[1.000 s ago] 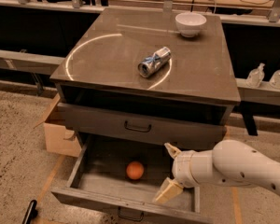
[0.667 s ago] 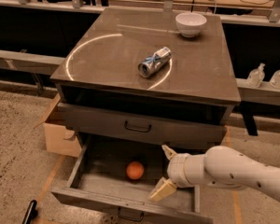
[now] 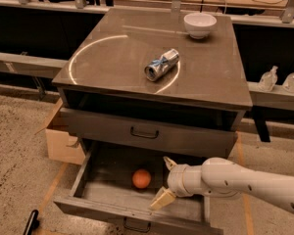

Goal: Pick orange from middle drawer and place on counter

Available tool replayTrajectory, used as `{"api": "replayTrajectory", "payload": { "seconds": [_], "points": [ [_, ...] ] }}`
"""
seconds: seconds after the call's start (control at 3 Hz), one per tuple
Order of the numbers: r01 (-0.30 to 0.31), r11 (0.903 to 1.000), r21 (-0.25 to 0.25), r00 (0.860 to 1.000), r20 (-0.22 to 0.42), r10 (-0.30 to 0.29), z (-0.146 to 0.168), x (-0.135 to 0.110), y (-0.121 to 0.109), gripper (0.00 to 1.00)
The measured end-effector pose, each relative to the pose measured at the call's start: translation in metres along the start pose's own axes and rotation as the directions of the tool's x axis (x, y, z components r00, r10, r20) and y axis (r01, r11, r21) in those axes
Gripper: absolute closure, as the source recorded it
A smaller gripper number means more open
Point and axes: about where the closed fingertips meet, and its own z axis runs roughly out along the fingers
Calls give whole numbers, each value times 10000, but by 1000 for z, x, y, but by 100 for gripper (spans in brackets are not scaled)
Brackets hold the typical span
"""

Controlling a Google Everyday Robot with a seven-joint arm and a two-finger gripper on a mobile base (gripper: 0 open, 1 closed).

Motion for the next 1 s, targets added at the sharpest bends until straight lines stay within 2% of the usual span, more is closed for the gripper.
{"api": "replayTrajectory", "payload": {
  "seconds": [0.33, 1.0],
  "points": [
    [-62, 9997, -219, 10000, -3, 62, 32, 7, -2, 0],
    [-54, 9994, -349, 9998, 168, 60, 98, 9, -14, 0]
  ]
}}
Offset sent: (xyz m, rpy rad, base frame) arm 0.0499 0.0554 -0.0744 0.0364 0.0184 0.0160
